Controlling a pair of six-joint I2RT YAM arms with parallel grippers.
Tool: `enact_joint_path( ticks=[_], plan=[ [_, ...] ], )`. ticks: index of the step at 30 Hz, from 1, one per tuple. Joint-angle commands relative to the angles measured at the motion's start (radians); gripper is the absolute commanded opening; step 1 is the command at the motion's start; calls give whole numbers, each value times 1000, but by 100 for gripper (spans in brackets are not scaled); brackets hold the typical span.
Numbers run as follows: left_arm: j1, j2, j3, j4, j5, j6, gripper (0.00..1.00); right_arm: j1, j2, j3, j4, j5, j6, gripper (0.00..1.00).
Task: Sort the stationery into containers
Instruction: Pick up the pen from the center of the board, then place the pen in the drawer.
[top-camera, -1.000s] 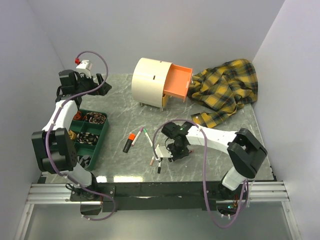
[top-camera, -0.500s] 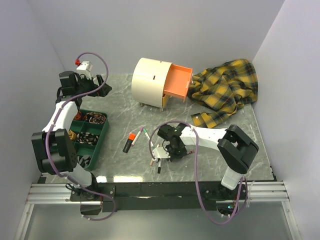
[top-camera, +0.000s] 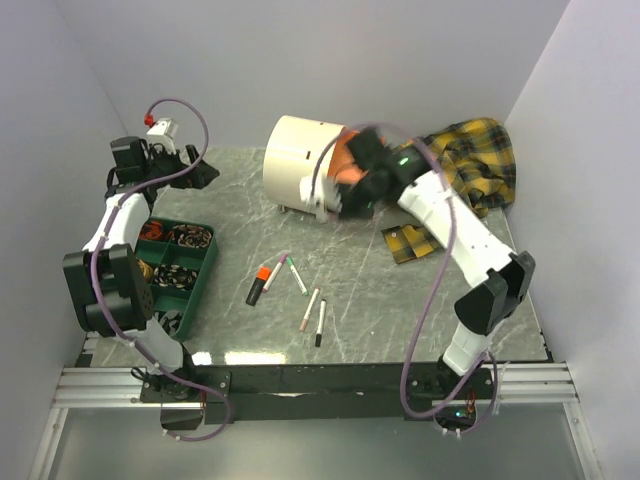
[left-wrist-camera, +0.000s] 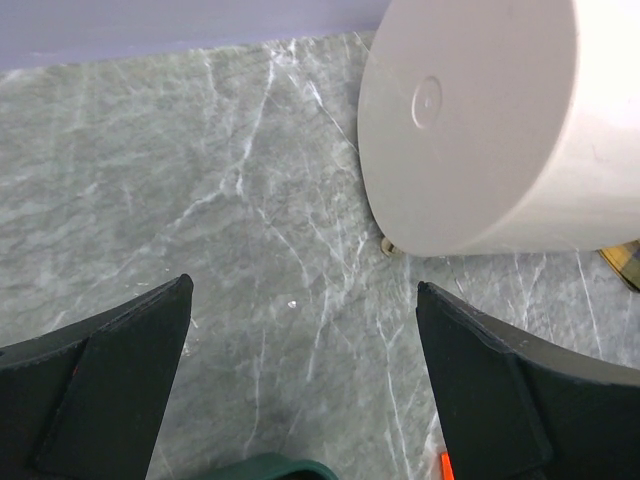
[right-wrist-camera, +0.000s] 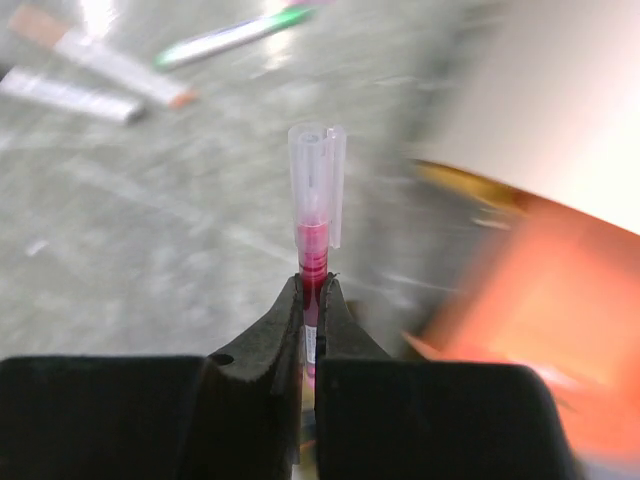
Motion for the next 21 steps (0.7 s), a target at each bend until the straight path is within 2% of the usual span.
enact_joint_path(
  ticks=[1,5,10,11,14,21],
  plan=[
    [-5,56,38,64,83,-28,99,-94,69,269,-211,-180,78,0],
    [-11,115,92,57,102,-34,99,-151,129,394,-99,-268,259,0],
    [-17,204,228,-52,132,18,99,-221,129,351,244,-306,586,0],
    [-19,217,248,-63,132,21,100,-237,146,353,287,-319,703,0],
    [-19,258,318,-84,132,26,99,-294,190,385,403,-363,874,0],
    [-19,321,397,-104,116,11,99,-389,256,432,544,-399,1073,0]
  ],
)
